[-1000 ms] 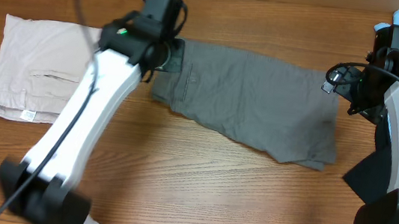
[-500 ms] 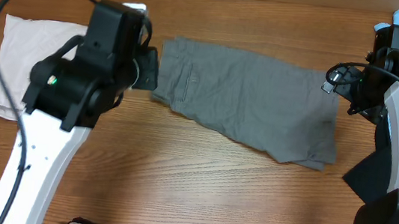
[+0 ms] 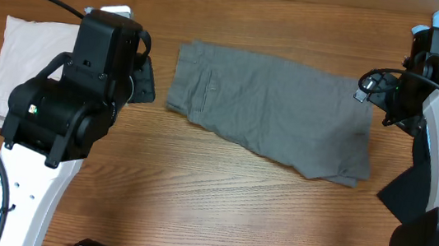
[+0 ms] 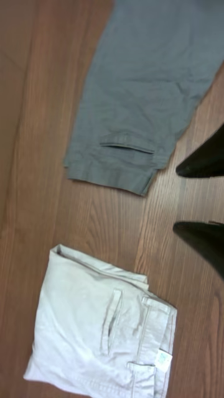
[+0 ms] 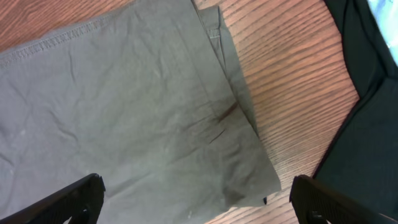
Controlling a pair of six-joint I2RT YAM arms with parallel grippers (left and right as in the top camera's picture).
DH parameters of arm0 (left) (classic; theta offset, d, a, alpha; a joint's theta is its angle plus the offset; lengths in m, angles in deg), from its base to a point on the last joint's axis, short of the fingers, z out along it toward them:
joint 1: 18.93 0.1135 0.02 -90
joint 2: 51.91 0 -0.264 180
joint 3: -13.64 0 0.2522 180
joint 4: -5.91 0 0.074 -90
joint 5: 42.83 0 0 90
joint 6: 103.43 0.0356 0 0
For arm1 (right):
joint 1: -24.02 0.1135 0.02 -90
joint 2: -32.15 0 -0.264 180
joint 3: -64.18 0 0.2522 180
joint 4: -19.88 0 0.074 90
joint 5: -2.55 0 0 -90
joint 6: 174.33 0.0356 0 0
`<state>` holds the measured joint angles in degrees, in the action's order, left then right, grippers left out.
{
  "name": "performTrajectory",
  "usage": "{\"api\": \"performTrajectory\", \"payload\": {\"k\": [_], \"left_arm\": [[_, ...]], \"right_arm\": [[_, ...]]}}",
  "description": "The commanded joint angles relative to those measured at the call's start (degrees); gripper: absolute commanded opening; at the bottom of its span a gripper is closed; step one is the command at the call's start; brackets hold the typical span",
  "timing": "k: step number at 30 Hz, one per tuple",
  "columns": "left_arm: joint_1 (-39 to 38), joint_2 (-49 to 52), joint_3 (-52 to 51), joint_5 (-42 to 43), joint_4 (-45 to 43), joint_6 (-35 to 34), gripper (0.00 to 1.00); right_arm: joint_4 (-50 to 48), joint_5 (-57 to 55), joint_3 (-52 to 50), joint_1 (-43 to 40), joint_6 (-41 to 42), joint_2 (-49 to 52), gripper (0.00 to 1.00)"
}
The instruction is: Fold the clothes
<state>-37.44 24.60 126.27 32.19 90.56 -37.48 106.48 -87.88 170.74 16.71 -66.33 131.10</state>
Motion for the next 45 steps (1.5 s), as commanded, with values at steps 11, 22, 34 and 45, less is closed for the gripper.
{"api": "performTrajectory", "payload": {"k": [11,22,34,45], "left_arm": [[0.48,4.07,0.7,-1.49,-0.79,-1.9,0.49],[0.48,4.85,0.72,-1.51,-1.07,-1.9,0.42],[0.48,4.85,0.7,-1.51,-1.05,-1.88,0.5],[0.48,4.85,0.7,-1.51,-1.01,-1.88,0.59]], "right_arm": [[-0.39,-0.59,0.13,0.07,0.04,0.09,1.0],[-0.39,-0.59,0.13,0.07,0.04,0.09,1.0],[-0.42,-0.59,0.13,0.07,0.04,0.09,1.0],[-0.39,-0.59,0.13,0.07,0.04,0.09,1.0]]}}
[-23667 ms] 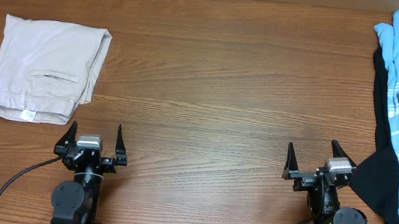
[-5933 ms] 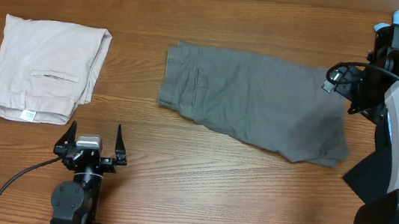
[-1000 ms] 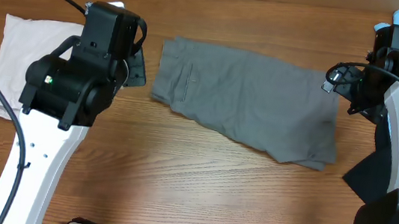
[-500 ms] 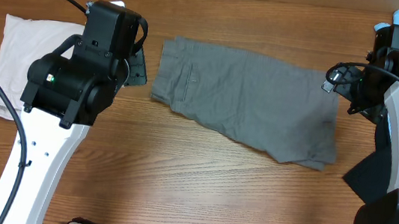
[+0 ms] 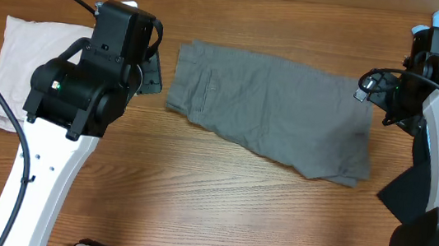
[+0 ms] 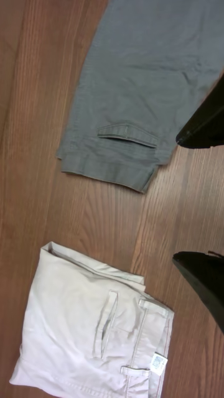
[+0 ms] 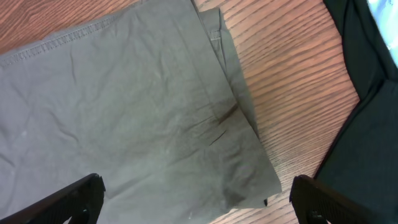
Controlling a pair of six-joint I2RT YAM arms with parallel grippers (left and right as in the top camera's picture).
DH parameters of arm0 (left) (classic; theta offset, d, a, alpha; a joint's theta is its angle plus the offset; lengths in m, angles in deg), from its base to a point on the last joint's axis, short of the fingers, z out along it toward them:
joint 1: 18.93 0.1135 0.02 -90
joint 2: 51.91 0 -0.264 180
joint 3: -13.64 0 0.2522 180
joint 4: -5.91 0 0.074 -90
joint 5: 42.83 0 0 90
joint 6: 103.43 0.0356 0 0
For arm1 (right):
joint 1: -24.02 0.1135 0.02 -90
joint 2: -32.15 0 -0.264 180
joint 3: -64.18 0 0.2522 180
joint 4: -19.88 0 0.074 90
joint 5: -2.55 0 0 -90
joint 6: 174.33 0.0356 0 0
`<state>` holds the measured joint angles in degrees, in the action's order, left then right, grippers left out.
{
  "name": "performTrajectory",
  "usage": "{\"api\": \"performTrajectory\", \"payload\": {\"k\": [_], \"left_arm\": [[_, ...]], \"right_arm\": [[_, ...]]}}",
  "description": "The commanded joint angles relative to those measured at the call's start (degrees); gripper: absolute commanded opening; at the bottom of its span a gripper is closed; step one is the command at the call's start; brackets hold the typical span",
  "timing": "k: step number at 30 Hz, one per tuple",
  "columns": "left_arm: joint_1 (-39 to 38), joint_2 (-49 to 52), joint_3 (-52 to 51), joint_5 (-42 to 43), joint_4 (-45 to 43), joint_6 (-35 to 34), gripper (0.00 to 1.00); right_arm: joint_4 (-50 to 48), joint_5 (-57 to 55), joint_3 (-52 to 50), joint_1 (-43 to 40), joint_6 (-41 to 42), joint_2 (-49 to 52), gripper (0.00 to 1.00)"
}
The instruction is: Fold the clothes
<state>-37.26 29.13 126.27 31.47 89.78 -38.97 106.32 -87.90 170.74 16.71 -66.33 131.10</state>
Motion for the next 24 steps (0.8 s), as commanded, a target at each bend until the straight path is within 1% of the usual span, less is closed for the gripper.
{"api": "performTrajectory", "payload": {"k": [1,7,10,11,18,24], "left_arm": [[0.31,0.33,0.7,-0.79,-0.22,-0.39,0.61],[0.31,0.33,0.7,-0.79,-0.24,-0.39,0.67],[0.31,0.33,0.7,-0.79,-0.26,-0.39,0.76],[0.31,0.33,0.7,-0.79,-0.26,-0.42,0.77],[0.31,0.35,0.7,0.02,-0.28,-0.44,0.78],[0.31,1.62,0.66,7.65,-1.36,-0.44,0.72]], "right_arm": [[-0.24,-0.57,0.13,0.07,0.04,0.09,1.0],[-0.24,-0.57,0.13,0.07,0.04,0.09,1.0],[-0.24,-0.57,0.13,0.07,0.04,0.09,1.0],[-0.26,-0.57,0.13,0.07,0.04,0.09,1.0],[-0.24,-0.57,0.13,0.07,0.04,0.09,1.0],[-0.24,-0.55,0.13,0.07,0.04,0.09,1.0]]}}
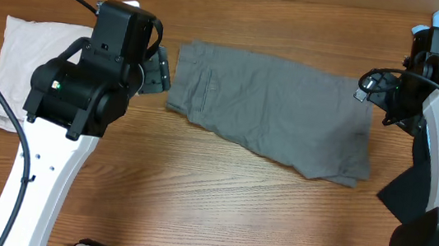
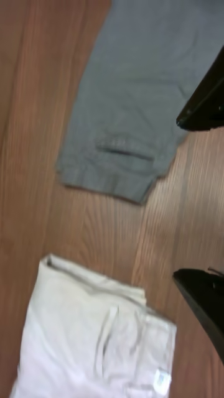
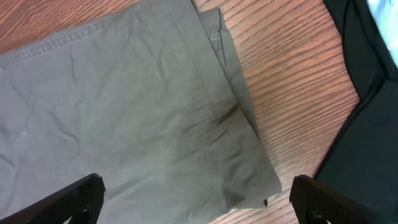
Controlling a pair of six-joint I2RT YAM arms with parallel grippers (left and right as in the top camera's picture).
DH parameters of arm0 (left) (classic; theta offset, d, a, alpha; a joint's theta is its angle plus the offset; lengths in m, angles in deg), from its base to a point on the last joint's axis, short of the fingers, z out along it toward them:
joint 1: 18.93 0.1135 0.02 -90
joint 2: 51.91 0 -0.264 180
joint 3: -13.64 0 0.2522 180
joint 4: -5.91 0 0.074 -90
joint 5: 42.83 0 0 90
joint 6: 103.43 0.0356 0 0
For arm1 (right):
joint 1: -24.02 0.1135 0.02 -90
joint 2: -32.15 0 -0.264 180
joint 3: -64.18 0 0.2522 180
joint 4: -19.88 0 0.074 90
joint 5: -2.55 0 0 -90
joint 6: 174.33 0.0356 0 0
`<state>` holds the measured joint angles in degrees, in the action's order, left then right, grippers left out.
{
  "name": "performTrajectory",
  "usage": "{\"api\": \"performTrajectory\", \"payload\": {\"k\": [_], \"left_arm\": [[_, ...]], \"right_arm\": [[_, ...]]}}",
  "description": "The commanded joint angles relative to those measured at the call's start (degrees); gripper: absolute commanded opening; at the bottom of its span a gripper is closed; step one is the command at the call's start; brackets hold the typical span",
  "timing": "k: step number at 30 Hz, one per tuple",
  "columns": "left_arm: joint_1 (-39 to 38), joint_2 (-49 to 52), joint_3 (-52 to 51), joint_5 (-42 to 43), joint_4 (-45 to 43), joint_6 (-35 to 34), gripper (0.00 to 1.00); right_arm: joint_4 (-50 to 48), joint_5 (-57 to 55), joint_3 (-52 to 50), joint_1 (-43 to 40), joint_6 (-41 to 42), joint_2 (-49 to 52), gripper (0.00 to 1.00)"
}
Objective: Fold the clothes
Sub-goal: 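Move the left gripper up to the pants' top-left corner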
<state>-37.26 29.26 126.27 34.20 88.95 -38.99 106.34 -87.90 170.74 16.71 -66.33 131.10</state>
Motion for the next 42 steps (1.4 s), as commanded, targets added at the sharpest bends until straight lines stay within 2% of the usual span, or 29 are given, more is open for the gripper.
{"api": "performTrajectory", "payload": {"k": [1,5,8,10,15,32,42], "left_arm": [[0.31,2.1,0.66,5.75,-0.57,-0.42,0.72],[0.31,5.9,0.63,9.86,-1.22,-0.39,0.69],[0.31,10.45,0.63,11.32,-3.15,-0.13,0.59],[0.31,12.87,0.63,11.37,-4.35,-0.15,0.58],[0.33,16.17,0.63,11.04,-7.82,1.49,0.59],[0.42,16.22,0.63,10.05,-13.86,2.84,0.68],[0.42,18.34,0.63,9.79,-16.74,2.89,0.68]], "right_arm": [[-0.26,-0.57,0.13,0.07,0.04,0.09,1.0],[-0.26,-0.57,0.13,0.07,0.04,0.09,1.0],[-0.26,-0.57,0.13,0.07,0.04,0.09,1.0],[-0.26,-0.57,0.13,0.07,0.04,0.09,1.0],[-0.26,-0.55,0.13,0.07,0.04,0.09,1.0],[-0.26,-0.57,0.13,0.07,0.04,0.09,1.0],[-0.26,-0.57,0.13,0.07,0.04,0.09,1.0]]}}
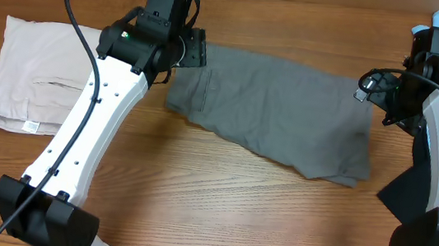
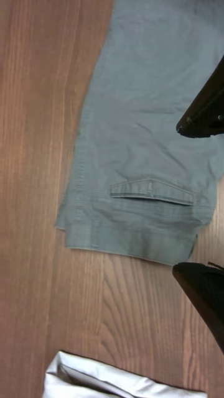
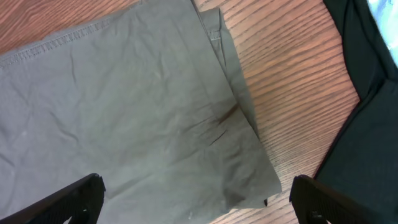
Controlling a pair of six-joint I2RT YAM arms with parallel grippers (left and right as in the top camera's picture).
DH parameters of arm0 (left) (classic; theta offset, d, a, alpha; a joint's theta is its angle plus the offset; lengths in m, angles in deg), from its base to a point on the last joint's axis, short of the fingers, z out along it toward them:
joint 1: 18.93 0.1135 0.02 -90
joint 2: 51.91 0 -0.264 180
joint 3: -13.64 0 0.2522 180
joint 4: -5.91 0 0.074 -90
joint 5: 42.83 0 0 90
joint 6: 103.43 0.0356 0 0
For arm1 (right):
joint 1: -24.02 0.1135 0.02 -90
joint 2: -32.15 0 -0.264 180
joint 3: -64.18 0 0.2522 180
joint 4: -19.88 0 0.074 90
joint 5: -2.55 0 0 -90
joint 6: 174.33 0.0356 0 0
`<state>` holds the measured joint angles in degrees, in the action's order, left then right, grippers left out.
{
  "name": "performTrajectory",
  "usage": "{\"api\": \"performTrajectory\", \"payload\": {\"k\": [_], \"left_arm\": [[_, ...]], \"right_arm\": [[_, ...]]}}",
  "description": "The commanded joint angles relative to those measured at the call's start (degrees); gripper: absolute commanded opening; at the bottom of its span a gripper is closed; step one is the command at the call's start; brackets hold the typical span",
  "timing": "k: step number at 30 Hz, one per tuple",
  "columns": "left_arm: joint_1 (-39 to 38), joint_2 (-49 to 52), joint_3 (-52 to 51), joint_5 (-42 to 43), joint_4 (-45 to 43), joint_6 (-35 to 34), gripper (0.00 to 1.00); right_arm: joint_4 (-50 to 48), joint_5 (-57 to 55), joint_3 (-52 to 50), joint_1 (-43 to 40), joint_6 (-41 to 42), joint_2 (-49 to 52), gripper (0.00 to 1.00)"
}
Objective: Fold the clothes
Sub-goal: 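Move the left gripper up to the pants' top-left corner, then move the right gripper to the pants' top-right corner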
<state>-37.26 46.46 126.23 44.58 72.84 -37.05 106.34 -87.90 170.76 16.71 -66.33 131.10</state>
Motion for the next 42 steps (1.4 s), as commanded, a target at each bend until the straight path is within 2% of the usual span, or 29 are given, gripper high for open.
{"api": "performTrajectory", "payload": {"k": [1,4,12,20,23,29,32,35,40,42], "left_arm": [[0.46,1.84,0.68,-0.83,-1.03,0.94,0.68],[1.09,3.93,0.68,-0.26,-2.71,0.92,0.67],[5.75,7.3,1.9,10.88,-5.86,1.77,0.64],[7.8,10.34,1.95,10.84,-8.85,2.03,0.56],[7.87,13.92,1.95,9.92,-10.86,1.99,0.6],[9.7,19.58,1.95,10.12,-14.21,0.57,0.61],[10.8,20.39,1.95,10.71,-14.19,-0.87,0.63],[11.28,20.39,1.95,13.68,-14.25,-0.87,0.66],[11.28,20.39,1.95,16.17,-13.55,-0.76,0.78],[11.28,20.39,1.95,16.15,-13.42,-0.04,0.78]], "right_arm": [[-0.26,-0.57,0.11,0.07,0.04,0.09,1.0],[-0.26,-0.57,0.11,0.07,0.04,0.09,1.0],[-0.28,-0.57,0.11,0.07,0.04,0.09,1.0],[-0.26,-0.57,0.11,0.07,0.04,0.09,1.0],[-0.26,-0.57,0.11,0.07,0.04,0.09,1.0],[-0.37,-0.57,0.11,0.07,0.04,0.09,1.0],[-5.25,-0.24,0.11,0.07,0.07,0.09,1.0],[-3.91,0.42,0.11,0.07,0.02,0.09,1.0],[-7.08,5.92,0.11,0.07,-10.1,0.13,1.0],[-8.61,6.54,0.11,0.04,-12.68,0.2,0.93]]}}
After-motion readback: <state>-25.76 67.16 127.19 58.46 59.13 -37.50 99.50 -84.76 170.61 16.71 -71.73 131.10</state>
